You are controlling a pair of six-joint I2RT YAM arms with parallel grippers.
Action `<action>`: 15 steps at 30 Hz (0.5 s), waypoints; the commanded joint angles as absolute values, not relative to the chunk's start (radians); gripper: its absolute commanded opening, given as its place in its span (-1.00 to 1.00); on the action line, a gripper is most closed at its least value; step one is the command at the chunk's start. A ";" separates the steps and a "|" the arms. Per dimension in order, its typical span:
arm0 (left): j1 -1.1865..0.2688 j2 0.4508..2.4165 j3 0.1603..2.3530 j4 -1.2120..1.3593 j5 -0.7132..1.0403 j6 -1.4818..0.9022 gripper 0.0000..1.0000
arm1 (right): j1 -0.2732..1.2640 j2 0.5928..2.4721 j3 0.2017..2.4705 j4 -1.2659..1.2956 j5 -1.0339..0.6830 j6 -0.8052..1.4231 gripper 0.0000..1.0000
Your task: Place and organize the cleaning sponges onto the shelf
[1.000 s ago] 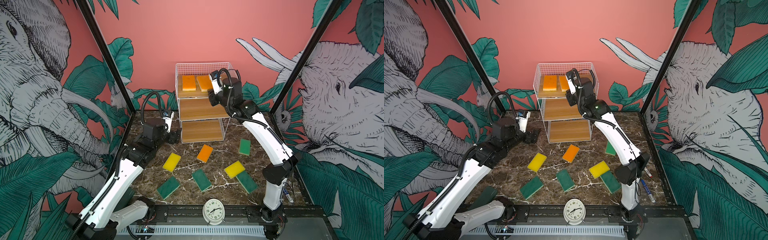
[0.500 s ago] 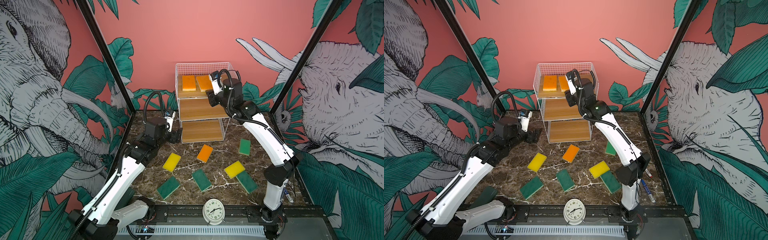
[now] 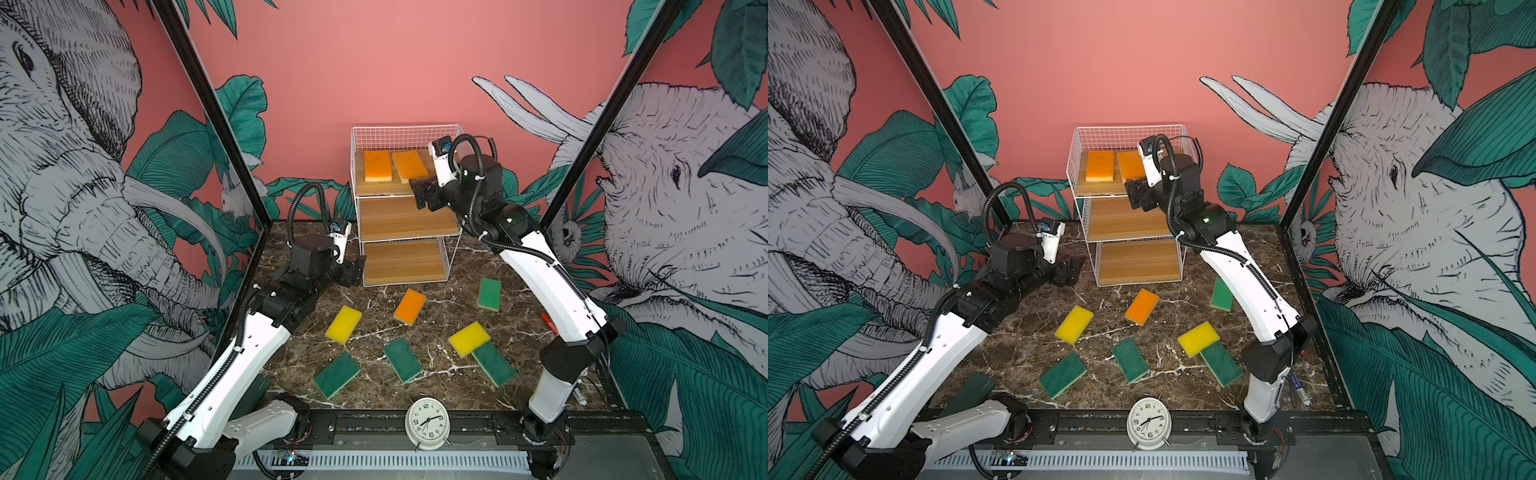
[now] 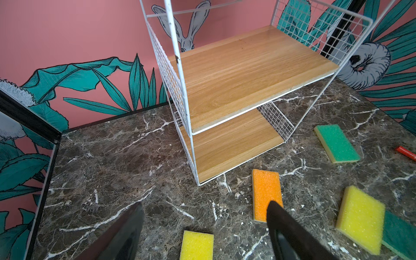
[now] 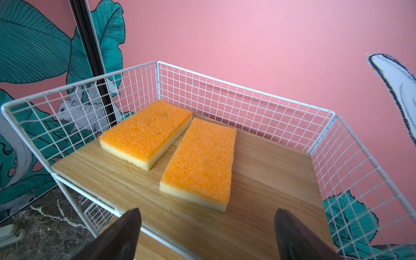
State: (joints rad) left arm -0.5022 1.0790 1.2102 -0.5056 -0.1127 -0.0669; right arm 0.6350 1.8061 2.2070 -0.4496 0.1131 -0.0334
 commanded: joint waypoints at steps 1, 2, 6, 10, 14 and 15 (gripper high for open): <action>-0.497 1.048 1.227 -0.488 -0.108 -0.072 0.73 | 0.638 1.854 2.281 -0.484 0.089 -0.025 0.97; -0.497 1.047 1.227 -0.488 -0.108 -0.073 0.73 | 0.640 1.864 2.295 -0.492 0.088 -0.023 0.98; -0.497 1.046 1.226 -0.488 -0.107 -0.071 0.73 | 0.639 1.898 2.339 -0.525 0.085 -0.017 0.98; -0.497 1.049 1.227 -0.483 -0.106 -0.071 0.73 | 0.639 1.916 2.360 -0.552 0.082 -0.015 0.98; -0.496 1.050 1.227 -0.481 -0.104 -0.068 0.73 | 0.639 1.922 2.366 -0.551 0.084 -0.015 0.98; -0.496 1.050 1.227 -0.481 -0.104 -0.068 0.73 | 0.638 1.925 2.370 -0.551 0.090 -0.014 0.98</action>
